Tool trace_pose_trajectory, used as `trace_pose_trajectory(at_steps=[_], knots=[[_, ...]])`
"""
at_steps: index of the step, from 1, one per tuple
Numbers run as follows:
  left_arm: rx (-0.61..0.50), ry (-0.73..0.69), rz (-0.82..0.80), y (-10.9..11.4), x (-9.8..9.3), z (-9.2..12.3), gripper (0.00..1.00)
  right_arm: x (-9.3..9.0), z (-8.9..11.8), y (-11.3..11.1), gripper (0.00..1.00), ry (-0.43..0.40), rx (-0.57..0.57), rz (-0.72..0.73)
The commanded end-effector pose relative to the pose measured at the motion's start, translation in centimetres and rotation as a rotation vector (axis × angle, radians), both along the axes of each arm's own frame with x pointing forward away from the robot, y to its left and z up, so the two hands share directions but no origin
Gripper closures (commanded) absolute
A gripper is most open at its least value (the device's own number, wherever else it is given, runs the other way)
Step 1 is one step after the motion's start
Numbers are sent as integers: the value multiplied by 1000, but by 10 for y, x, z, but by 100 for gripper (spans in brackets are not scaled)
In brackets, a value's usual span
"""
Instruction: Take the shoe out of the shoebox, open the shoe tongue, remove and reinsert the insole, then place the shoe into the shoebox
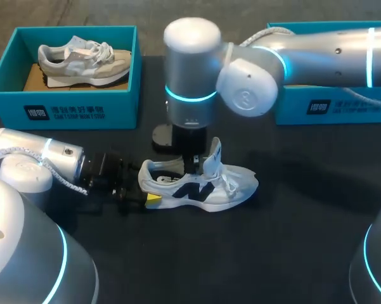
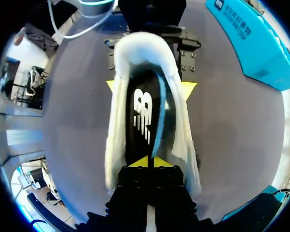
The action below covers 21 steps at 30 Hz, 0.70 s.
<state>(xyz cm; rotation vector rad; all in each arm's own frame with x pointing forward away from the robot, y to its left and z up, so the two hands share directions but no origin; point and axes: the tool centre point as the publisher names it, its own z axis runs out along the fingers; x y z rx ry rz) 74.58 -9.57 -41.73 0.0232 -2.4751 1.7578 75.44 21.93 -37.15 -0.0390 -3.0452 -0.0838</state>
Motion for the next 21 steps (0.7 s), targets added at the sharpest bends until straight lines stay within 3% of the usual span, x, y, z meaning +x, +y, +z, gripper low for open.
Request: trace_pose_trajectory(at_steps=[1, 5, 21], knots=[[0, 1, 0, 1, 0, -3, 100, 0, 4, -12, 100, 41, 79, 19], [0, 1, 0, 1, 0, -3, 100, 2, 8, -8, 100, 83, 102, 41], [0, 1, 0, 1, 0, -3, 100, 8, 33, 16, 100, 121, 124, 151]])
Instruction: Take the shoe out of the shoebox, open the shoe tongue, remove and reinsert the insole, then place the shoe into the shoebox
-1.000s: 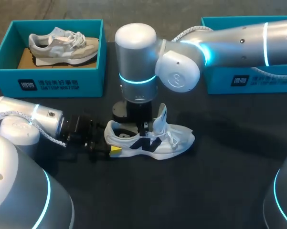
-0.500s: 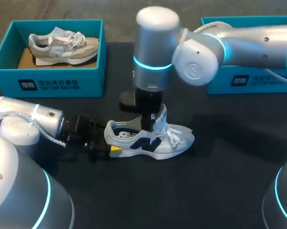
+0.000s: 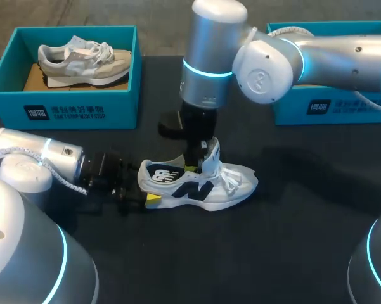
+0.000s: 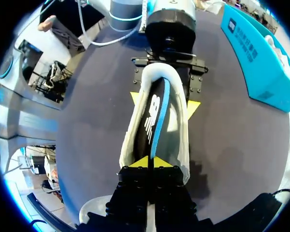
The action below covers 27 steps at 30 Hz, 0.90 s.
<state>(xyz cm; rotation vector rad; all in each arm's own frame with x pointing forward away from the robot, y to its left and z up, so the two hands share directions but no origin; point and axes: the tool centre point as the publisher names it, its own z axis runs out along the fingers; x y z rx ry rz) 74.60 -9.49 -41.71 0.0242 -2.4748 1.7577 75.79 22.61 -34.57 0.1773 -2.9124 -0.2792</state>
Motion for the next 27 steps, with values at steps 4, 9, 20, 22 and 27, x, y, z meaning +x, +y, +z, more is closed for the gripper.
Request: trace_pose_trajectory(at_steps=[4, 9, 20, 22, 27], knots=[[0, 1, 0, 1, 0, -4, 100, 4, 15, 14, 100, 30, -22, 35], [0, 1, 0, 1, 0, -4, 100, 3, 23, 20, 100, 50, -27, 57], [0, 1, 0, 1, 0, -4, 100, 2, 34, 33, 100, 51, -31, 105], [0, 1, 0, 1, 0, -4, 100, 3, 36, 35, 100, 48, -32, 109], [0, 1, 0, 1, 0, -4, 100, 1, 42, 42, 100, 41, -35, 123]])
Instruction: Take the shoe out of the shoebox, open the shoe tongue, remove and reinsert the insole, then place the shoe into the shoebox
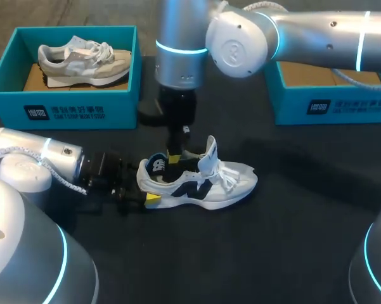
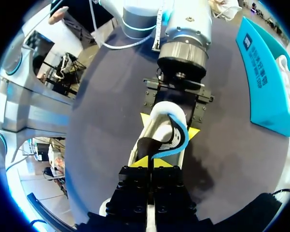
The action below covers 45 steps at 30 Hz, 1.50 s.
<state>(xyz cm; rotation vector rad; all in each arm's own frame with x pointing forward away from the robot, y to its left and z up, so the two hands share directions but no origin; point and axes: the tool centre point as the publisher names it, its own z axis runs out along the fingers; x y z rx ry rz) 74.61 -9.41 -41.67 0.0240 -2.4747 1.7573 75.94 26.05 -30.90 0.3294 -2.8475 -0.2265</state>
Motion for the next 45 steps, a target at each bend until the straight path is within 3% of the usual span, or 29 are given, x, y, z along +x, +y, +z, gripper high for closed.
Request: trace_pose_trajectory(at_steps=[1, 30, 31, 32, 34, 38, 45], knots=[[0, 0, 0, 0, 0, -4, 100, -1, 6, 9, 100, -4, -10, 10], [0, 0, 0, 0, 0, -4, 100, -1, 8, 33, 100, -15, 1, 34], [0, 0, 0, 0, 0, -4, 100, -1, 8, 33, 91, -16, 0, 33], [0, 0, 0, 0, 0, -4, 100, 0, 9, 33, 72, -18, -2, 32], [0, 0, 0, 0, 0, -4, 100, 0, 10, 32, 63, -21, -8, 28], [0, 0, 0, 0, 0, -4, 100, -1, 14, 30, 53, -23, -16, 23], [0, 0, 0, 0, 0, -4, 100, -1, 19, 28, 46, -14, -37, 14]])
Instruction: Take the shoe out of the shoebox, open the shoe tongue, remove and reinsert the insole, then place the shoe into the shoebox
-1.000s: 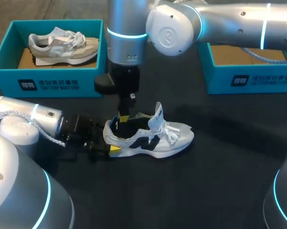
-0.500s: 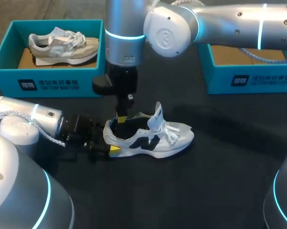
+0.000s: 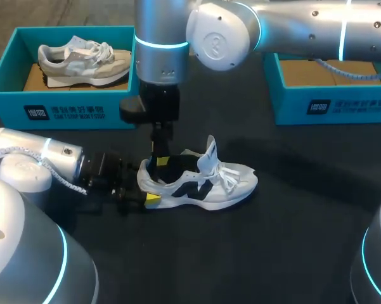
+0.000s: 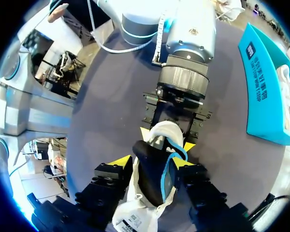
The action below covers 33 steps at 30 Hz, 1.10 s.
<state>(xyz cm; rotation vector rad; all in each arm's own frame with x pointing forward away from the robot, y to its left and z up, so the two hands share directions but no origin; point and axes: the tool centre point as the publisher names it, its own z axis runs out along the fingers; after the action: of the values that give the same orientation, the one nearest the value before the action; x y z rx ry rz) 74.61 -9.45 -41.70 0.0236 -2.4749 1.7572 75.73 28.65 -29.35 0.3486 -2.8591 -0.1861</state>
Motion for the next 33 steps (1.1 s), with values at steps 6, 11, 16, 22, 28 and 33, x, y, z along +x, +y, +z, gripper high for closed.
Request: trace_pose_trajectory(at_steps=[6, 11, 16, 22, 28, 33], knots=[[0, 1, 0, 0, 0, -4, 100, 1, 11, -2, 40, 2, -35, -9], [0, 1, 0, 0, 0, -4, 100, 3, 13, -8, 42, -1, -47, -28], [0, 1, 0, 0, 0, -4, 100, 6, 11, -12, 41, -1, -48, -46], [0, 1, 0, 0, 0, -4, 100, 12, 16, -13, 39, 25, -58, -60], [0, 1, 0, 0, 0, -4, 100, 16, 27, -15, 37, 108, -58, -72], [0, 1, 0, 0, 0, -4, 100, 14, 35, -21, 36, 187, -45, -105]])
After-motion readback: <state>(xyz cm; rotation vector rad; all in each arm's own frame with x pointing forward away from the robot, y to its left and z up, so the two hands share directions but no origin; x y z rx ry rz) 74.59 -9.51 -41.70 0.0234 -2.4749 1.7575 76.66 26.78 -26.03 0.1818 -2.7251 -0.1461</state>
